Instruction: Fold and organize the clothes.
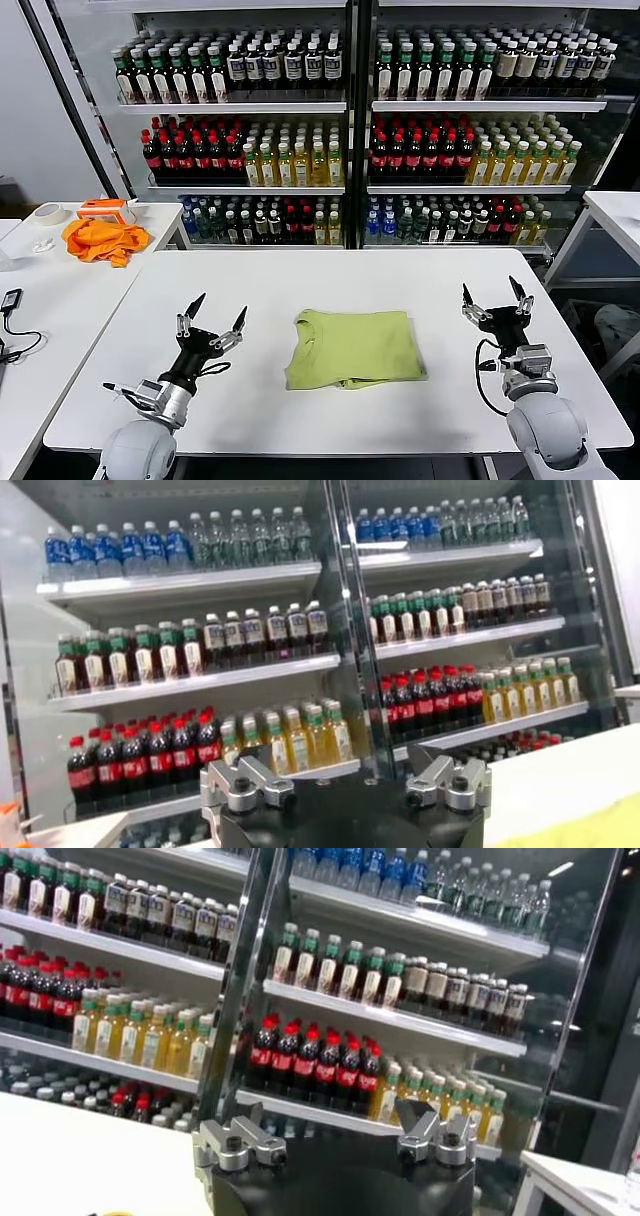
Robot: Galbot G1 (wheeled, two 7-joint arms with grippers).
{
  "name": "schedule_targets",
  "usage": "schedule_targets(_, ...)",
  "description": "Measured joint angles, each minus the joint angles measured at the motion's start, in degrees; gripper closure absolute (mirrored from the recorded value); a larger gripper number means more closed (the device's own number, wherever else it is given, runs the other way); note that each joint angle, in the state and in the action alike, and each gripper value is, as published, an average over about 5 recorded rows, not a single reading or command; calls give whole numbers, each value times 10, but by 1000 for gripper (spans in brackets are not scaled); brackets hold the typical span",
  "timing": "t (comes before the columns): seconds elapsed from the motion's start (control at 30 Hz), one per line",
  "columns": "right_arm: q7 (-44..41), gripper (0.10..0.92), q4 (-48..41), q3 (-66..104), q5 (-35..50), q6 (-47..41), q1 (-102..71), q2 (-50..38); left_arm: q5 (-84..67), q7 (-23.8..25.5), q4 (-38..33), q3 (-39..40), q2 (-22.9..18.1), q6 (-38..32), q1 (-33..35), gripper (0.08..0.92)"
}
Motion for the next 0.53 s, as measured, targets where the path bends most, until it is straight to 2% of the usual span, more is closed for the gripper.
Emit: schedule_targets(0.53,-11,203,0,-7,-10,18,-7,13,-6,-2,-16,7,6,18,-7,177)
